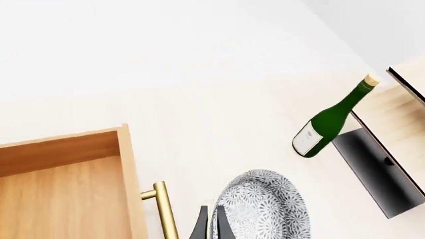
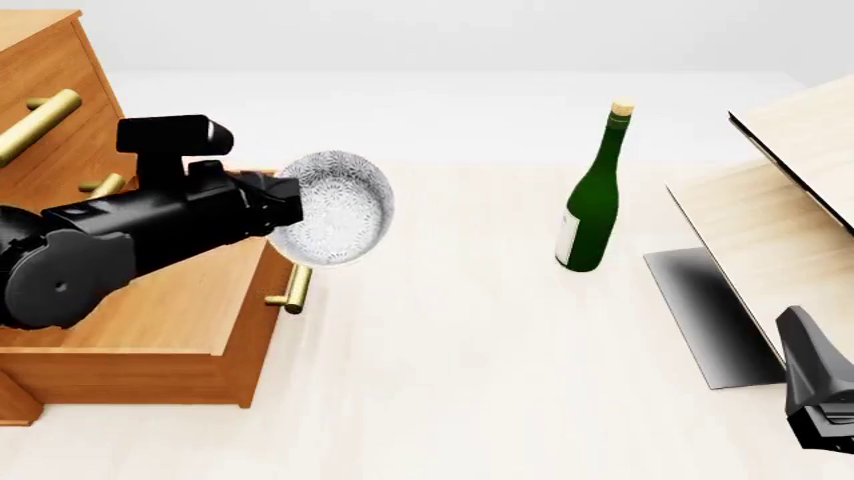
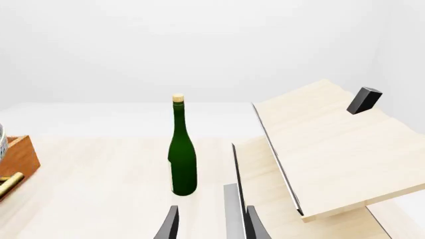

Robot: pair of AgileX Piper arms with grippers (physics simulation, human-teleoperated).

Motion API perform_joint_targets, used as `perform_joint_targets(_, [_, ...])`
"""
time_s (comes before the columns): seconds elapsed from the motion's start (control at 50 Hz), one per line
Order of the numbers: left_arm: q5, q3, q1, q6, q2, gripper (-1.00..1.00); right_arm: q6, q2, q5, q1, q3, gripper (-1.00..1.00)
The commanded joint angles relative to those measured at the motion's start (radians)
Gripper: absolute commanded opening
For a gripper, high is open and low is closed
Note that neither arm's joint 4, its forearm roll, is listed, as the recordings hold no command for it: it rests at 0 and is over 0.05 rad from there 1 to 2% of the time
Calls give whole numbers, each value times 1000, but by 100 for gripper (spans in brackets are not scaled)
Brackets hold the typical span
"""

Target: Put the bowl in the bottom drawer of the cabinet and close it.

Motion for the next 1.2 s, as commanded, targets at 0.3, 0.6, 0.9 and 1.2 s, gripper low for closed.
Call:
perform_joint_targets(0.3, [88, 42, 137, 35, -180, -100, 0, 0, 0, 0, 0, 100])
perform_joint_targets(0.6, [78, 66, 238, 82, -203, -100, 0, 0, 0, 0, 0, 100])
perform_joint_targets(0.9, [18, 99, 334, 127, -186, -100, 0, 0, 0, 0, 0, 100])
perform_joint_targets(1.2, [-42, 131, 423, 165, -149, -100, 0, 0, 0, 0, 0, 100])
